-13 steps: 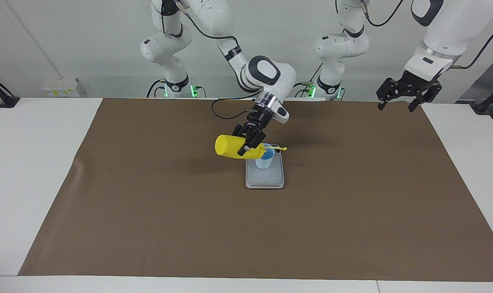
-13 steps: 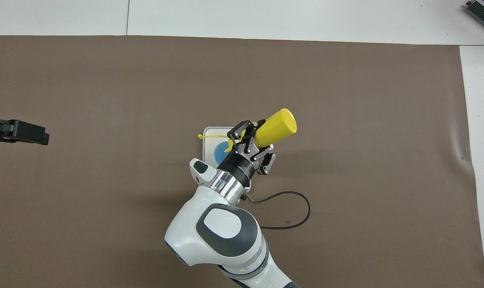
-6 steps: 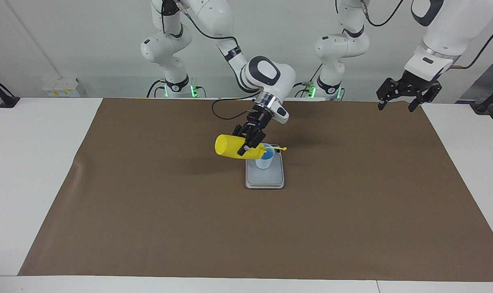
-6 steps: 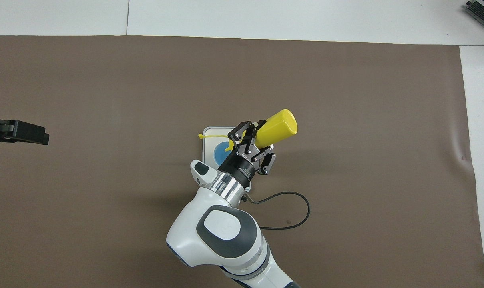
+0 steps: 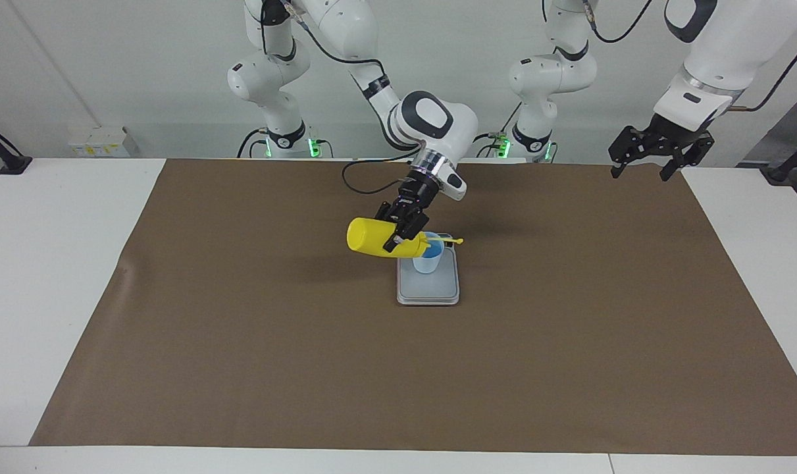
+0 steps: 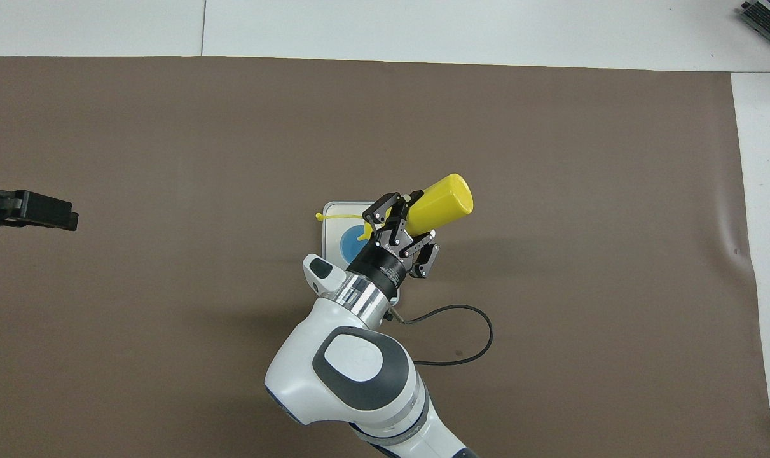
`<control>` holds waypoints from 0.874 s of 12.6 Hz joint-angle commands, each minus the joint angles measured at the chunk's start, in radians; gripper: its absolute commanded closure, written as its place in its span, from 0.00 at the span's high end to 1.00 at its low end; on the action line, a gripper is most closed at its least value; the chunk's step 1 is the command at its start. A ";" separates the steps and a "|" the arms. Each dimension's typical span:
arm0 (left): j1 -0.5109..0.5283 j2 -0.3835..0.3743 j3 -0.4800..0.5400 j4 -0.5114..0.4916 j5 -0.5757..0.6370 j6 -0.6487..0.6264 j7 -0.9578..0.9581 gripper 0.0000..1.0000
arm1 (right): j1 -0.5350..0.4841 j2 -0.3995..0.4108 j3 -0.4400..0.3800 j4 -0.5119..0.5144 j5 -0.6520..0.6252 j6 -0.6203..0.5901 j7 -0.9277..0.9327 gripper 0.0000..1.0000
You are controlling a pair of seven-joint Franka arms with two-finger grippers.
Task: Pour seasoning into cup on scale with both arms
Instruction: 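Tilt the bottle nozzle-down into the cup with the right gripper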
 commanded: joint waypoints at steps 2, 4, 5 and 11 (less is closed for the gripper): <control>0.014 -0.031 -0.005 -0.035 -0.012 0.005 0.007 1.00 | -0.056 -0.071 0.006 -0.009 0.106 0.056 0.054 0.00; 0.014 -0.031 -0.005 -0.035 -0.012 0.005 0.007 1.00 | -0.096 -0.124 0.006 -0.013 0.186 0.104 0.054 0.00; 0.014 -0.031 -0.005 -0.035 -0.012 0.005 0.007 1.00 | -0.096 -0.130 0.006 -0.013 0.215 0.104 0.060 0.00; 0.014 -0.031 -0.005 -0.035 -0.012 0.005 0.007 1.00 | -0.137 -0.252 0.005 -0.030 0.493 0.107 0.064 0.00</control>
